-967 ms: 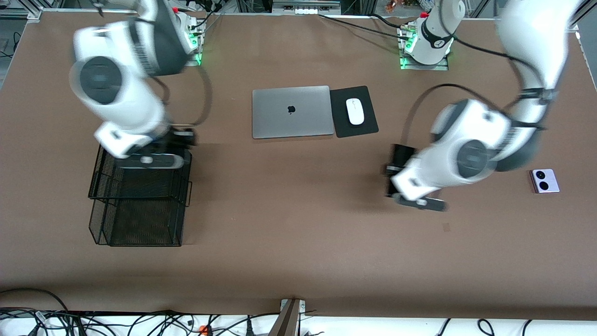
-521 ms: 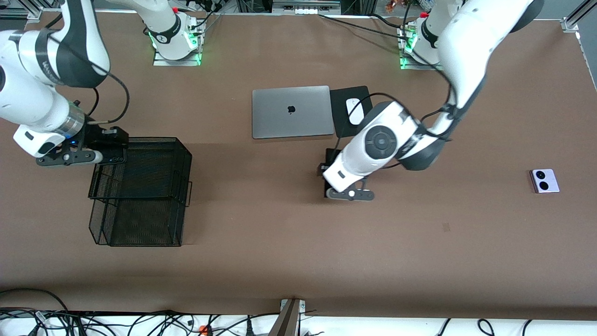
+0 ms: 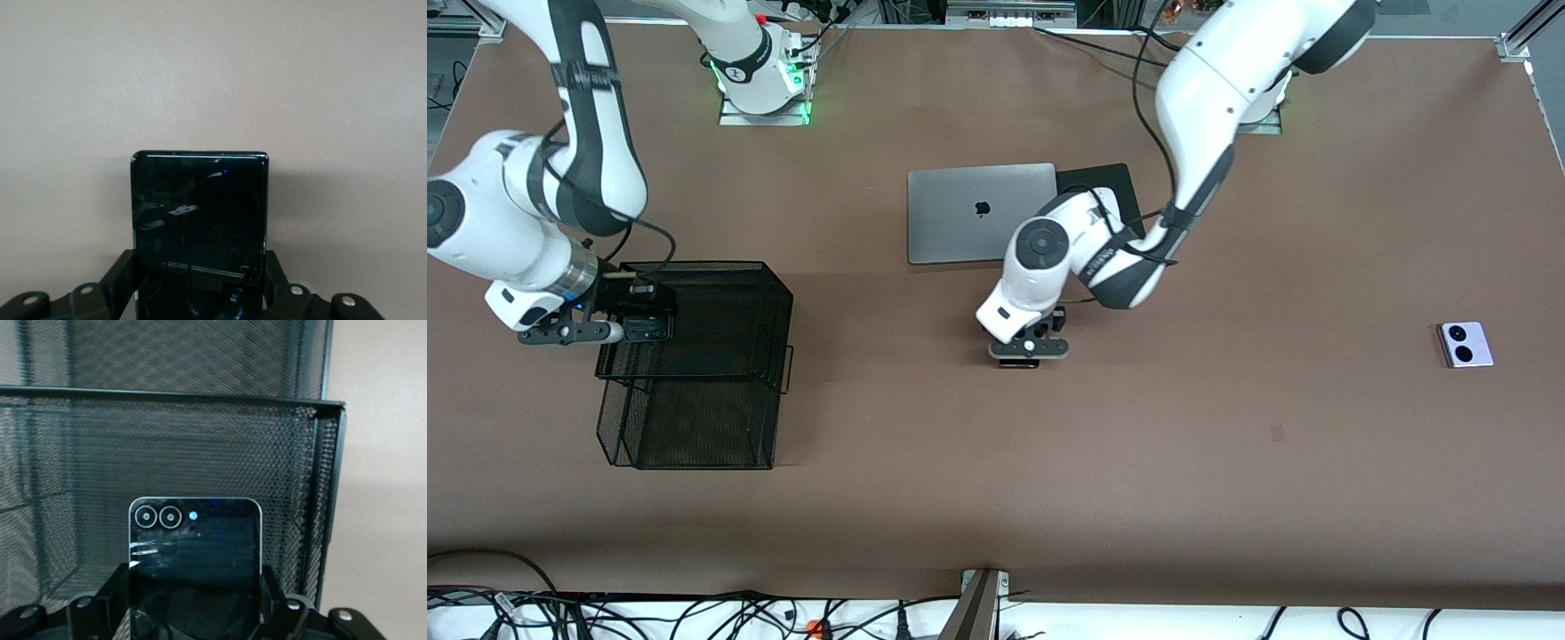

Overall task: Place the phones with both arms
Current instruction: 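Drop the flip phone in the basket while the left gripper sets down the tall phone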

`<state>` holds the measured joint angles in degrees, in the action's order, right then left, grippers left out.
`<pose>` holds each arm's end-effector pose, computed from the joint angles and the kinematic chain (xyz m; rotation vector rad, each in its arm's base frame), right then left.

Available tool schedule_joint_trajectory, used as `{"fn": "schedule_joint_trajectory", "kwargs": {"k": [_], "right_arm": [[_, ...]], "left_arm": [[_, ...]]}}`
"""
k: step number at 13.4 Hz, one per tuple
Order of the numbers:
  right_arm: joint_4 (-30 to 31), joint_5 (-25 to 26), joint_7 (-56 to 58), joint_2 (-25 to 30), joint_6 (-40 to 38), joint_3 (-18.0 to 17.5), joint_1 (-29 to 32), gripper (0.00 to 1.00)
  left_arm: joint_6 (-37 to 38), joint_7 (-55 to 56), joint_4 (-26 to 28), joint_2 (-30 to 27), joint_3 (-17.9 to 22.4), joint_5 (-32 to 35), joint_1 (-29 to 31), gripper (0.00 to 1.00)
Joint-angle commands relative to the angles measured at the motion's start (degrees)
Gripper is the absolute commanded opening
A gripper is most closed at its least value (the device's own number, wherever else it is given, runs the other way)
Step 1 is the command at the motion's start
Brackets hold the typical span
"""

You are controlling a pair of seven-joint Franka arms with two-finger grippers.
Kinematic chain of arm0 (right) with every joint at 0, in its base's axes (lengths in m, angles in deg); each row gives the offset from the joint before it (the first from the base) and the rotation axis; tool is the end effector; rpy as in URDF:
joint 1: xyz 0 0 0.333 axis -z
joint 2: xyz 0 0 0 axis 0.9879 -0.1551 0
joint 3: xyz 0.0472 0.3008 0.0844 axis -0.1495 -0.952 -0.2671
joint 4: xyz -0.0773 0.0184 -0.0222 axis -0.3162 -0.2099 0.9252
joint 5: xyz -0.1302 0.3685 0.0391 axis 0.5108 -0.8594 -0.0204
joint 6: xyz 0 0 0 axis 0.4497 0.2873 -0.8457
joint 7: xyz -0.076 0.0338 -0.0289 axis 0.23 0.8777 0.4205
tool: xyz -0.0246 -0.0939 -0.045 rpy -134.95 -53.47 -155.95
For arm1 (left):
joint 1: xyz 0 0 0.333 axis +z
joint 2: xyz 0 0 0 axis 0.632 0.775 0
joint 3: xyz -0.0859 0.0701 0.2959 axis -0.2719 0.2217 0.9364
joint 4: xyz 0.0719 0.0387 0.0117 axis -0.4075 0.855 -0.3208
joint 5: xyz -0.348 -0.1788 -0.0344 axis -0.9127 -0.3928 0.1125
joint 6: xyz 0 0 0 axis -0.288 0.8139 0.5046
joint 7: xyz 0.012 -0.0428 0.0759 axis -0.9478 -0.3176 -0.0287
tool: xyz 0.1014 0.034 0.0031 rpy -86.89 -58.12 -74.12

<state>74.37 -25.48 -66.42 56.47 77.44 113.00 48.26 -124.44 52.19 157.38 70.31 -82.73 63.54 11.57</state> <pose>0.5855 -0.0448 0.3226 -3.1198 -0.0597 0.0473 0.5509 -0.4750 0.1882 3.0714 0.0766 0.0258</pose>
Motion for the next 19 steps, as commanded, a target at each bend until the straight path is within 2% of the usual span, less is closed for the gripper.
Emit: {"fn": "schedule_joint_trajectory", "kwargs": {"k": [1,2,3,5,7,9,12,15,19], "right_arm": [[-1.1,-3.5,1.1,-1.3,-0.1,-0.1,0.6,0.26],[-1.7,-4.2,0.6,-2.0,-0.3,-0.1,0.6,0.59],[-2.1,-4.6,0.5,-2.3,-0.7,-0.1,0.6,1.00],[-3.2,-4.7,0.8,-2.2,-0.9,-0.1,0.5,1.00],[-4.9,-4.7,0.8,-1.7,-3.1,-0.1,0.3,1.00],[-8.4,-4.4,0.8,-1.5,-8.6,0.3,0.3,1.00],[-17.9,-1.5,-1.4,-1.3,-21.7,1.5,0.1,1.00],[-29.8,2.5,-9.0,-1.3,-35.4,1.2,-0.4,1.00],[-32.9,2.5,-17.6,-1.1,-38.0,1.2,-6.7,1.00]], "left_arm": [[-0.6,0.4,-1.2,1.1,1.0,0.1,-0.1,0.28],[-0.6,0.5,-1.2,1.3,1.0,0.0,-0.2,0.49],[-0.5,0.5,-1.1,1.3,1.0,0.1,-0.2,0.99],[-0.1,0.5,-1.2,0.5,1.1,0.3,0.0,1.00],[2.3,0.1,-0.9,-2.6,1.0,0.3,1.9,1.00],[10.5,-0.2,-1.3,-7.6,1.0,0.3,3.8,1.00],[21.1,-2.2,-1.3,-14.3,0.8,-0.1,8.6,1.00],[32.3,-11.0,-1.3,-17.5,0.9,-0.1,15.2,1.00],[40.4,-25.4,-1.1,-17.9,0.5,-0.6,27.2,1.00]]}}
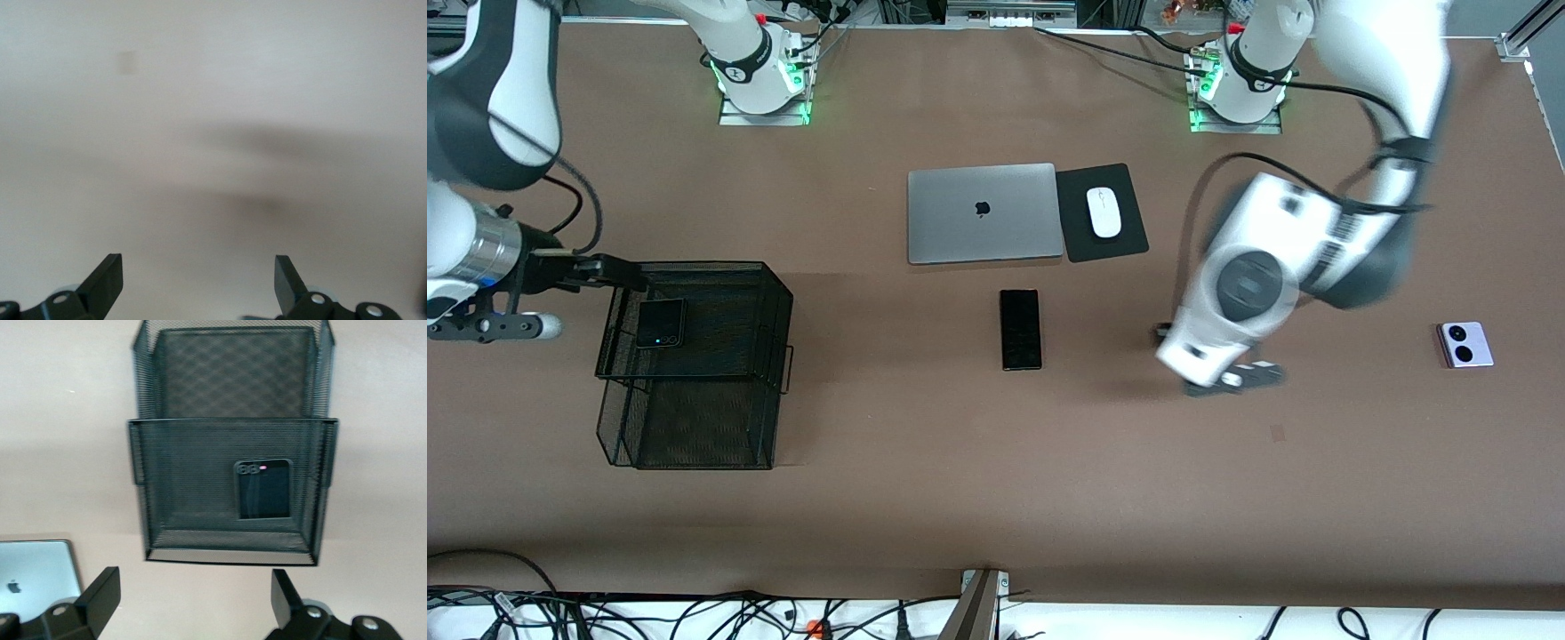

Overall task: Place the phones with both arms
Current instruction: 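Drop the flip phone in the basket while the left gripper sets down the tall phone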

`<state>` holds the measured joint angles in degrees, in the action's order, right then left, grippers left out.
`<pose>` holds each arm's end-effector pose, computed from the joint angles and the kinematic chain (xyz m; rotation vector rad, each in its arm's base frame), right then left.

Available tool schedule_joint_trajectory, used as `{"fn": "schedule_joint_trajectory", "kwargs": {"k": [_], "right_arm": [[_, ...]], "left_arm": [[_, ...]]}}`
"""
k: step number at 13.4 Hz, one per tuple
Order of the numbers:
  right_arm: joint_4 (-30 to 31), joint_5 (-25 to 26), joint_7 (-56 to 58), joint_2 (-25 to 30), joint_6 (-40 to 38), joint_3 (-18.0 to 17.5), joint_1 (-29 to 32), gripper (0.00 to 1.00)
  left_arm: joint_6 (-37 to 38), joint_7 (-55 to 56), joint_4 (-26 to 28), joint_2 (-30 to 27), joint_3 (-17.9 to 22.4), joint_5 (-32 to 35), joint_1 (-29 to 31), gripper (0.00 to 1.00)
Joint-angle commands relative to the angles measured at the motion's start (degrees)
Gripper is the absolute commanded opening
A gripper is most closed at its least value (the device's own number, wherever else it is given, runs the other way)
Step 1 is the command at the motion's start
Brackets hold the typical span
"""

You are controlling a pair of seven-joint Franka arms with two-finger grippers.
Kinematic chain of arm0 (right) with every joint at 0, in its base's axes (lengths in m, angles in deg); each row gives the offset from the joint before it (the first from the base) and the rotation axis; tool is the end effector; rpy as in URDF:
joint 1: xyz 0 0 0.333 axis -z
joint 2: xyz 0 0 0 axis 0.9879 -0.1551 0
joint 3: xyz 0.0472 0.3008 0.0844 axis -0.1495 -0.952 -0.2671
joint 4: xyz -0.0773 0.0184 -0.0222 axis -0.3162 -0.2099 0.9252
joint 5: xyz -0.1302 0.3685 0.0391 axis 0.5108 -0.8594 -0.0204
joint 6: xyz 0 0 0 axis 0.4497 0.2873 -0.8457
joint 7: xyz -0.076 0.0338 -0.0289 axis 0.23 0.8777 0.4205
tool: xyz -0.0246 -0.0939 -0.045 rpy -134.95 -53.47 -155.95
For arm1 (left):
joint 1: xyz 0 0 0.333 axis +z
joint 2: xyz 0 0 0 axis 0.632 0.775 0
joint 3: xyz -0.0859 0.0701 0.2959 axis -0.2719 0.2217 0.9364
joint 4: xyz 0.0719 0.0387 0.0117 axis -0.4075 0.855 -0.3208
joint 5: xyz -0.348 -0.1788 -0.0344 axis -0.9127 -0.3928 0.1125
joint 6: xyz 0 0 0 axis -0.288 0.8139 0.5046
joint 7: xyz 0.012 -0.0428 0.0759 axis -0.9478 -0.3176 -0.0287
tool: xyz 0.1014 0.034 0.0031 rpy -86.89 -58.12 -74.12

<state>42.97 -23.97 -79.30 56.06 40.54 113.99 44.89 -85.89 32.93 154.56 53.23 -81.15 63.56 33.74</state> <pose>0.6240 0.0367 0.5159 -3.0866 0.0081 0.2210 0.6538 -0.1847 0.3637 -2.9062 -0.2210 0.3121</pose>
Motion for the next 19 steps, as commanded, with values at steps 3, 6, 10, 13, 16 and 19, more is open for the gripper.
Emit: {"fn": "schedule_joint_trajectory", "kwargs": {"k": [3,6,10,13,16,19], "right_arm": [[-1.7,0.5,-16.2,-1.3,-0.4,-0.3,-10.7,1.00],[-2.0,0.4,-26.7,-4.8,5.0,-0.4,-19.5,1.00],[-7.2,-1.2,-38.8,-13.9,14.9,-4.6,-26.5,1.00],[-14.5,-1.2,-47.5,-21.0,19.4,-11.7,-26.5,1.00],[-15.8,-1.2,-49.6,-25.6,26.6,-16.9,-26.4,1.00],[-15.8,-1.2,-49.8,-30.2,34.0,-19.7,-26.4,1.00]], "left_arm": [[2.1,-12.7,2.7,-0.1,0.7,2.0,12.6,1.00],[-4.4,-21.0,3.7,2.1,0.8,7.0,20.1,1.00],[-20.2,-33.6,7.8,2.6,0.8,10.0,31.4,1.00],[-30.6,-46.6,7.6,4.5,0.8,10.0,37.7,1.00],[-31.7,-47.2,7.8,7.0,0.5,9.1,43.2,1.00],[-35.3,-50.6,8.1,9.6,0.1,8.2,45.8,1.00]]}}
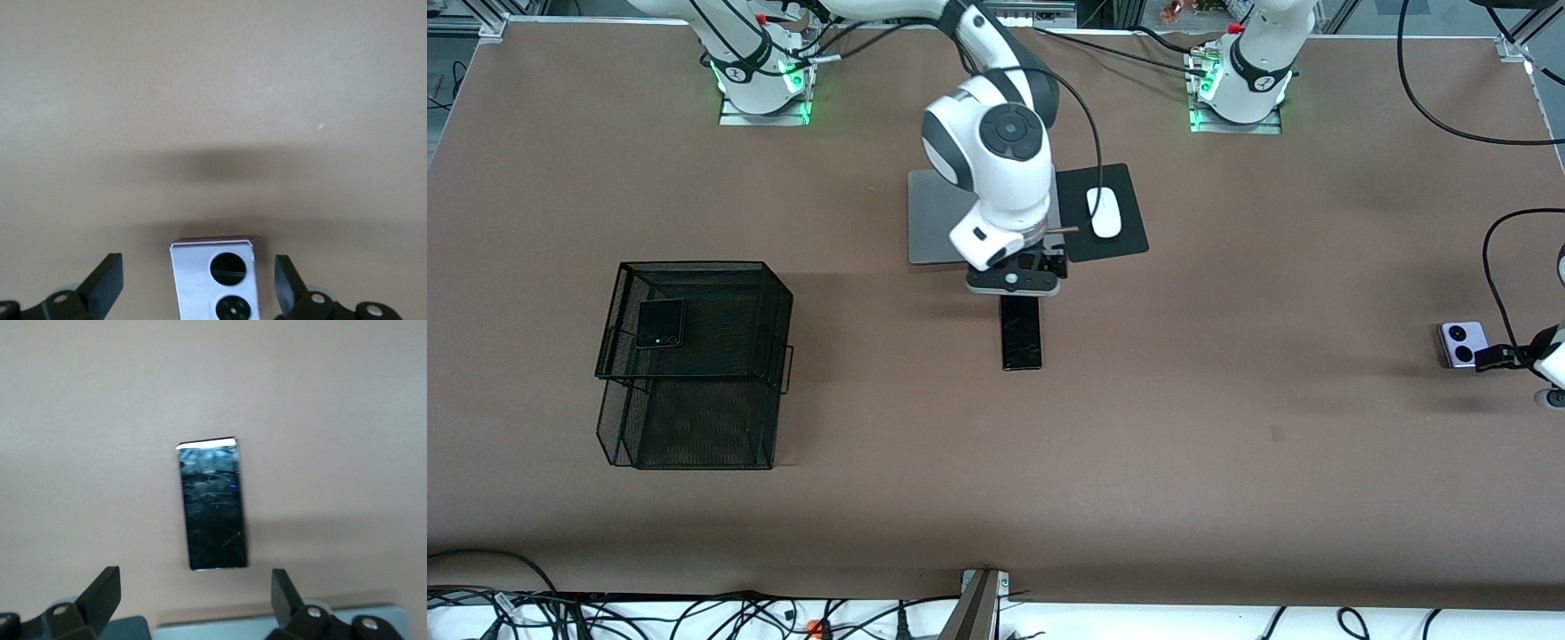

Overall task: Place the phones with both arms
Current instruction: 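Grasp the tall phone with the right gripper while the left grasps the white phone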

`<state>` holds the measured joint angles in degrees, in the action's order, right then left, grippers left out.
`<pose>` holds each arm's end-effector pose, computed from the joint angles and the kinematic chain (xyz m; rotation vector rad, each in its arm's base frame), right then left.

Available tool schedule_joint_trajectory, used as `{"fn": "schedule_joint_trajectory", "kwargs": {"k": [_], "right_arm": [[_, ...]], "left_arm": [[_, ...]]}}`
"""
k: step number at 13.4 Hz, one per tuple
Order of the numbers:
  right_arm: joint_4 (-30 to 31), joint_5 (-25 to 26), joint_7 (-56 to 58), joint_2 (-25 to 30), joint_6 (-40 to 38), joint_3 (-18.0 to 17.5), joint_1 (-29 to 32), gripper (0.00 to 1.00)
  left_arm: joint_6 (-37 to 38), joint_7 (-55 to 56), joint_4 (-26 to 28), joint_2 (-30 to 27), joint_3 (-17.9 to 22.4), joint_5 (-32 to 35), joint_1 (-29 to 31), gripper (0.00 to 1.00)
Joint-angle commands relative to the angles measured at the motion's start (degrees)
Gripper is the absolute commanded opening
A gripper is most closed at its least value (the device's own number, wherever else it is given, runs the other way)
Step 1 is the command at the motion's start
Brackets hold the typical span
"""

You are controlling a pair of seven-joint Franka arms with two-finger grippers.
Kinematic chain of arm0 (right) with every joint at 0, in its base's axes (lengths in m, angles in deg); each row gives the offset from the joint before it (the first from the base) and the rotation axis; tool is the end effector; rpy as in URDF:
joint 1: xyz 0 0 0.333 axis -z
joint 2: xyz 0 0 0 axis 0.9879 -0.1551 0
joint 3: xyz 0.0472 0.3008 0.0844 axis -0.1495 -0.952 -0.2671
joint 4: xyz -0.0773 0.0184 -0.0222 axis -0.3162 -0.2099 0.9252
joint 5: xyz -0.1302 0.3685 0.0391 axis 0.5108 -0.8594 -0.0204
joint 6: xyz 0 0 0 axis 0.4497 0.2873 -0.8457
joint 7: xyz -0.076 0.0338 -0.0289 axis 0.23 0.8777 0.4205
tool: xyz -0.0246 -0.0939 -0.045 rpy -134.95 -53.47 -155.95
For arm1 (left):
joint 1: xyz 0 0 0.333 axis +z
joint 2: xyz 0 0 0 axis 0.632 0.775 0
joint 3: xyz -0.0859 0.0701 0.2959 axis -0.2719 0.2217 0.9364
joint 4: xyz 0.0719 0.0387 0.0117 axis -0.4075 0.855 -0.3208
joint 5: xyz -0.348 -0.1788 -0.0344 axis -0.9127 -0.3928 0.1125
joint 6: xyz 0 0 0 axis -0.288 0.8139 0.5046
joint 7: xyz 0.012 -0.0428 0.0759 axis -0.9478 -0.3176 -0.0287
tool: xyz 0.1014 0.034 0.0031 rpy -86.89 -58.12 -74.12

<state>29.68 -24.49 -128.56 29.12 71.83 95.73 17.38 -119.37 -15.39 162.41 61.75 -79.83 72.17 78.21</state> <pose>0.5035 0.5711 0.3254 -3.0659 0.0793 -0.1958 0.6253 0.3374 0.2423 -2.9867 0.0630 0.0510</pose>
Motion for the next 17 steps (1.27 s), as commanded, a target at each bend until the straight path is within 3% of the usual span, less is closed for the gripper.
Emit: {"fn": "schedule_joint_trajectory", "kwargs": {"k": [1,5,10,11,13,15,17], "right_arm": [[-2.5,-0.6,-0.4,-5.0,4.0,-1.4,1.1,1.00],[-2.2,-0.3,0.3,-9.7,8.6,-1.4,1.6,1.00],[-2.0,-0.4,2.5,-12.9,12.0,-1.4,2.4,1.00],[-2.1,-0.5,2.5,-13.5,12.9,-1.4,2.4,1.00],[-2.3,-0.6,2.6,-13.8,13.3,-1.5,2.4,1.00],[-2.3,-0.5,2.7,-14.5,14.2,-2.0,2.4,1.00],[-2.2,-0.5,2.7,-14.8,14.9,-2.2,2.3,1.00]], "left_arm": [[-2.1,-3.3,0.9,1.7,-1.2,-1.3,2.2,1.00],[-13.5,-5.8,9.2,1.6,-1.2,-3.4,5.6,1.00],[-13.6,-5.1,10.4,2.0,-1.2,-3.4,7.0,1.00],[-13.2,-5.0,10.4,1.9,-1.2,-3.4,7.0,0.71],[-12.8,-5.1,10.3,1.6,-1.3,-3.4,6.8,0.37],[-11.2,-5.5,9.7,1.0,-1.5,-3.4,6.3,0.22],[-5.0,-5.4,7.6,-1.1,-4.5,-3.3,6.3,0.21]]}}
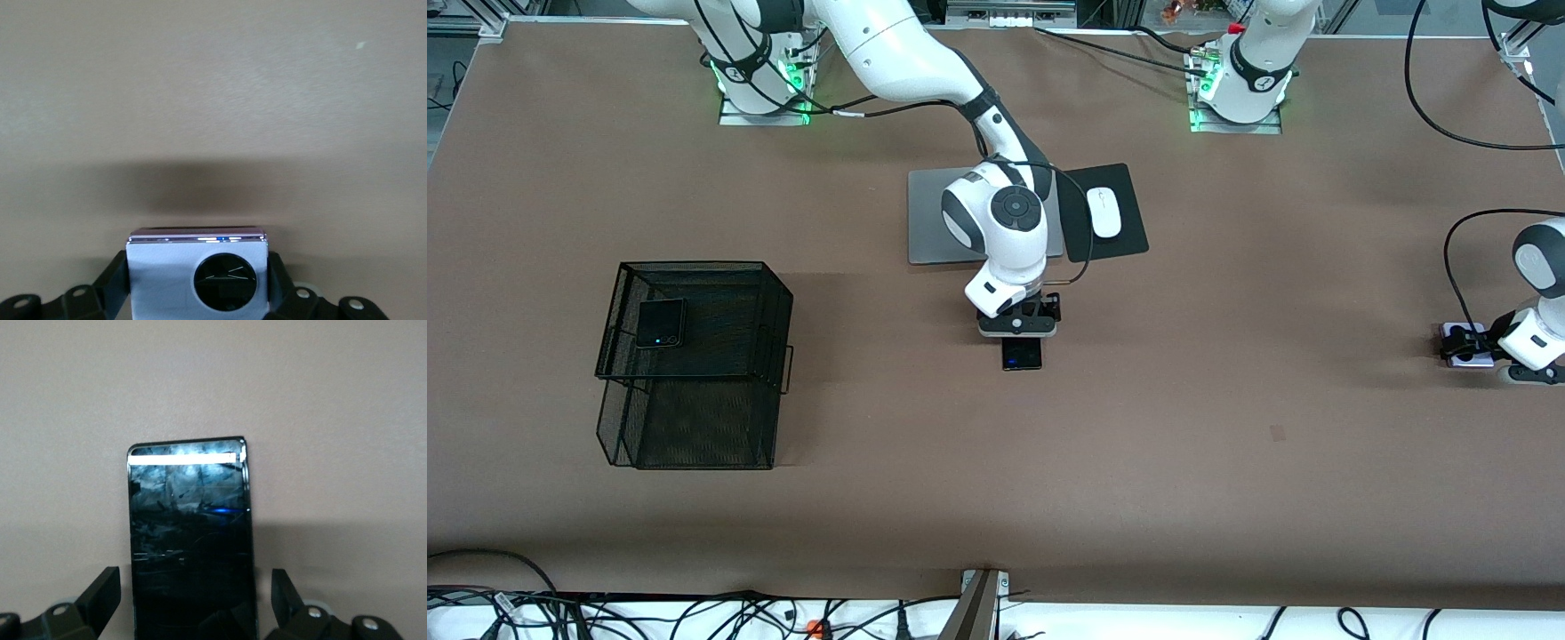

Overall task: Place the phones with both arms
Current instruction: 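Grasp the tall phone with the right gripper while the left grasps the white phone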

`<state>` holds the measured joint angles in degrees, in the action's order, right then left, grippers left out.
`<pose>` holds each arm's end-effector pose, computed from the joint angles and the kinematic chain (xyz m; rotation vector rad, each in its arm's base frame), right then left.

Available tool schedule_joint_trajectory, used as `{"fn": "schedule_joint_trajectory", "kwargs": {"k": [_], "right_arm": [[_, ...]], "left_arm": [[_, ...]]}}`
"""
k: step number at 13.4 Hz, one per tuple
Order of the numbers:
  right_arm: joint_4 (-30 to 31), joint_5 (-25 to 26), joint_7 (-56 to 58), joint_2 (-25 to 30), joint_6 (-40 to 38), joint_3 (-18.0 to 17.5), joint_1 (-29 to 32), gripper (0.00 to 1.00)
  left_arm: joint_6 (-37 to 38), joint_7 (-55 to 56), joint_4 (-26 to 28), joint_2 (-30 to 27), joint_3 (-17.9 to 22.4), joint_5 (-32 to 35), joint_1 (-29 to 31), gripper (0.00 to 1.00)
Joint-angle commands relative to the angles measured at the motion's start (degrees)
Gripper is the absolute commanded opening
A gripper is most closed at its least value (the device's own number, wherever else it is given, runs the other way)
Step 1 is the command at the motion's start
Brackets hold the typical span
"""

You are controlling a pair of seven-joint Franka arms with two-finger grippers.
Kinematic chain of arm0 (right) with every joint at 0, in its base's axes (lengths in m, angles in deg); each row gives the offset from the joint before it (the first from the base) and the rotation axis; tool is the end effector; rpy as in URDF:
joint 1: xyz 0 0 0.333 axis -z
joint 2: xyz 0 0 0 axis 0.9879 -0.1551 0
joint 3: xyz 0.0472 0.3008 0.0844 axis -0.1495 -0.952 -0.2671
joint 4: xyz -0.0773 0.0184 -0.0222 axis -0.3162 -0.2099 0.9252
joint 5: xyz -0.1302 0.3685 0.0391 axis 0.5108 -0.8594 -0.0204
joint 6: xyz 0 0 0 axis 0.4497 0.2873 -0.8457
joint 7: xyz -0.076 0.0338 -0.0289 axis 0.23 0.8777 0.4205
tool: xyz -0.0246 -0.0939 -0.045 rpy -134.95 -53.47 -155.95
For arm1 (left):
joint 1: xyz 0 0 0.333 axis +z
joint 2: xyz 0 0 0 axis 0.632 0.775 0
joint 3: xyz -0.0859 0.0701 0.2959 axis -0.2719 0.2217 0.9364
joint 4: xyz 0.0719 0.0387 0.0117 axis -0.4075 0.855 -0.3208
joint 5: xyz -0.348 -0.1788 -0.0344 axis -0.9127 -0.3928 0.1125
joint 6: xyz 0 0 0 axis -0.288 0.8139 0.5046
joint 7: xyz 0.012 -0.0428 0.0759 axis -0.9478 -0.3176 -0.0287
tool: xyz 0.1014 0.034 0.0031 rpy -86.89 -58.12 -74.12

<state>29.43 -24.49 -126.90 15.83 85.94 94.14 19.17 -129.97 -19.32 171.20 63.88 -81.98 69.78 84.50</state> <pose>0.5171 0.5654 0.1765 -3.0891 0.0227 -0.2924 0.5802 0.3504 0.1731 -3.0851 0.0680 -0.0139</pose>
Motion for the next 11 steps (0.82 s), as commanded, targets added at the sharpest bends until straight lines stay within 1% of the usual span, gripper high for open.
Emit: {"fn": "schedule_joint_trajectory", "kwargs": {"k": [1,2,3,4,5,7,9,10,11], "right_arm": [[-2.0,-0.5,1.1,-1.7,0.8,-0.7,0.6,1.00],[-2.0,-0.5,1.1,-1.8,0.9,-0.7,0.5,0.91],[-2.0,-0.5,1.1,-1.7,0.9,-0.7,0.5,0.55],[-2.0,-0.5,1.3,-1.7,0.8,-0.7,0.5,0.21],[-2.0,-0.5,1.7,-1.5,0.4,-0.7,0.5,0.00],[-2.1,-0.6,1.8,-0.7,-0.6,-0.6,0.6,0.00],[-2.6,-0.5,1.8,0.8,-4.0,-0.1,0.6,0.00],[-3.4,-0.5,1.8,1.8,-6.3,0.3,0.6,0.00],[-5.0,-0.4,1.8,2.9,-10.4,0.6,0.7,0.00]], "left_arm": [[10.6,-1.3,-3.5,-3.8,-4.1,-0.9,0.0,0.20],[16.1,-1.3,-6.5,-3.9,-6.1,-0.9,0.0,0.20],[21.8,-1.3,-9.5,-3.9,-7.9,-0.8,-0.6,0.20],[27.3,-1.0,-12.2,-3.9,-9.3,-1.0,-1.5,0.20],[31.2,-0.9,-14.5,-4.0,-10.5,-1.0,-2.6,0.20],[37.4,-0.7,-17.7,-4.6,-13.3,-1.1,-4.1,0.20],[42.4,3.9,-18.0,-6.7,-17.2,-1.1,-5.0,0.19],[43.8,6.1,-18.0,-7.0,-19.7,-1.1,-5.1,0.19],[44.4,7.6,-18.0,-7.0,-21.9,-1.1,-5.1,0.19]]}}
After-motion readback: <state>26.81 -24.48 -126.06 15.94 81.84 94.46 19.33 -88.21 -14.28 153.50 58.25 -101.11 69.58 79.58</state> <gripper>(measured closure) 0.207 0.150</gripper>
